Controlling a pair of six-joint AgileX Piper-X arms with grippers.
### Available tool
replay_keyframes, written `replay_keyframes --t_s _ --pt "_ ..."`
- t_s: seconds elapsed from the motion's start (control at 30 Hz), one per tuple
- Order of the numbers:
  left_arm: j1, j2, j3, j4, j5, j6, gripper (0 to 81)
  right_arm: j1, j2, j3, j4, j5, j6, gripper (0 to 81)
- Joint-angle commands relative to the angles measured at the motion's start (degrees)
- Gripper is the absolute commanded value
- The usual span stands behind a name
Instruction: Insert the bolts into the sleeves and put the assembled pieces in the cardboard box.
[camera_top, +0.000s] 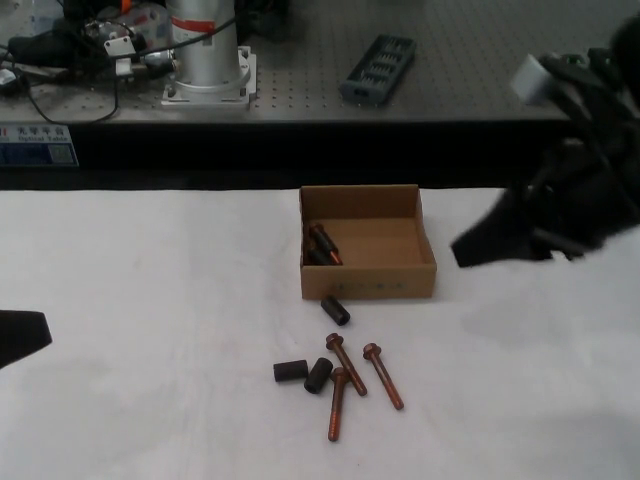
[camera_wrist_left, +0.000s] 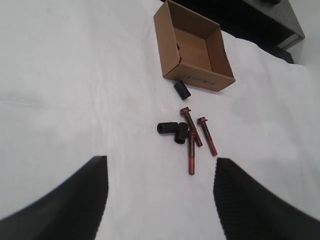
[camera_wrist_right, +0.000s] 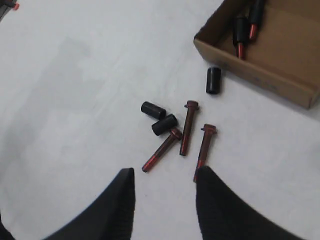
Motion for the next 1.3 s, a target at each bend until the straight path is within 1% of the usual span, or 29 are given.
replay_keyframes --t_s 0.0,0.13,0.2,0.3,0.4,0.47,0.53,0.63,0.7,0.8,0.97,1.17,1.27 --pt "0.0 -0.3 -0.6 -0.4 0.8 -2.5 44.9 -0.1 0.6 -0.8 -0.4 0.3 1.1 30.5" --pt "-1.7 -0.3 -0.6 -0.4 5.1 -2.4 44.9 -0.1 -11.4 9.4 -5.7 3.0 5.2 30.5" --pt "-3.6 -0.3 -0.6 -0.4 6.5 -2.3 44.9 -0.1 -17.4 13.7 -7.8 3.9 7.4 30.5" --pt "-8.1 -0.3 -0.6 -0.4 6.5 -2.0 43.3 -0.1 -24.6 18.7 -9.8 5.3 9.8 30.5" --pt "-12.4 -0.3 -0.6 -0.4 5.9 0.5 37.1 -0.1 -29.0 21.9 -9.8 5.6 10.0 30.5" --pt "-14.5 -0.3 -0.6 -0.4 5.2 1.5 33.3 -0.1 -30.7 23.3 -9.8 5.3 10.6 30.5" --pt "-15.2 -0.3 -0.6 -0.4 3.9 1.6 31.4 -0.1 -31.3 23.9 -9.8 4.8 10.7 30.5" --pt "-15.2 -0.3 -0.6 -0.4 1.6 1.6 31.5 -0.1 -31.3 24.0 -10.7 4.8 11.1 30.5" --pt "-15.2 -0.3 -0.6 -0.4 -0.5 1.3 31.5 -0.1 -30.3 24.0 -11.2 4.8 12.5 30.5" --pt "-15.2 -0.3 -0.6 -0.4 -1.1 -0.3 31.5 -0.1 -26.7 24.0 -10.5 4.8 13.5 30.5" --pt "-15.2 -0.3 -0.6 -0.4 -1.1 -0.2 31.5 -0.1 -13.5 21.0 -9.4 4.7 13.7 30.5" --pt "-15.2 -0.3 -0.6 -0.4 -1.1 -0.2 31.5 0.0 5.6 9.7 -6.7 5.0 12.8 30.5" --pt "-15.2 -0.3 -0.6 -0.4 -1.1 -0.2 31.5 1.5 14.0 3.5 -5.0 6.4 10.9 30.4"
